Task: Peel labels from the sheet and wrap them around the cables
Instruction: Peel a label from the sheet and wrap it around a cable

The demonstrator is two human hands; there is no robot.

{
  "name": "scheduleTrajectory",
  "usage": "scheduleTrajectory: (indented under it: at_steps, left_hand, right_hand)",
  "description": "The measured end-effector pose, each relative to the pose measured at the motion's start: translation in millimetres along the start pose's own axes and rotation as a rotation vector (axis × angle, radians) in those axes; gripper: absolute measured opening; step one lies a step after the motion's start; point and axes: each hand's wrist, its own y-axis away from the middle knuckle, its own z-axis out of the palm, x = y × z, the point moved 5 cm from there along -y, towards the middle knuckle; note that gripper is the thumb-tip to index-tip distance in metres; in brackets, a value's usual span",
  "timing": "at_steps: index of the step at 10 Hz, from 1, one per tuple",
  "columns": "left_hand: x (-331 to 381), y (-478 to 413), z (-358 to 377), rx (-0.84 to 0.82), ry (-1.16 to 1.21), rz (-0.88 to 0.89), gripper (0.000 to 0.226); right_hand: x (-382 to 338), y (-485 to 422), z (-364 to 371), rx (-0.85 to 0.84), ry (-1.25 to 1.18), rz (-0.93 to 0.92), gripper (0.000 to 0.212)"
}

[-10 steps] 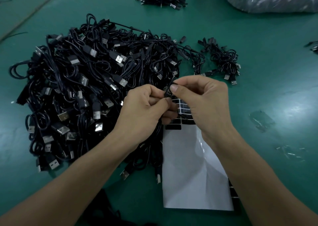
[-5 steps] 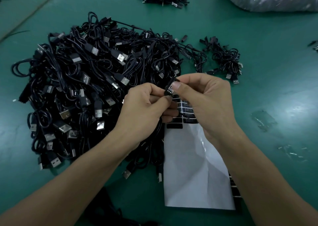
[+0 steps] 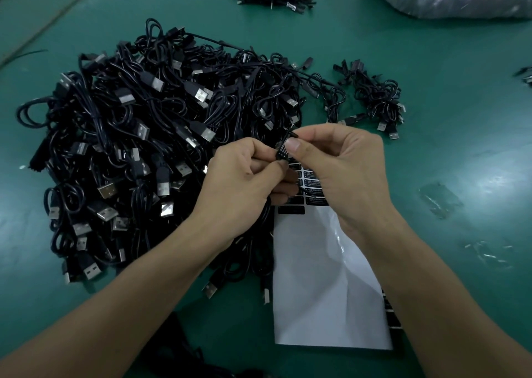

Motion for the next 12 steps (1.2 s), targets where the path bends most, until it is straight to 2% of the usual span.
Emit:
scheduleTrajectory:
  at_steps: [12]
  left_hand:
    - [-1.4,-0.2,0.6,-0.027,-0.002,0.021,0.005]
  right_hand:
    - [2.0,-0.2,-1.9,0.058,0.075,0.001,0.015]
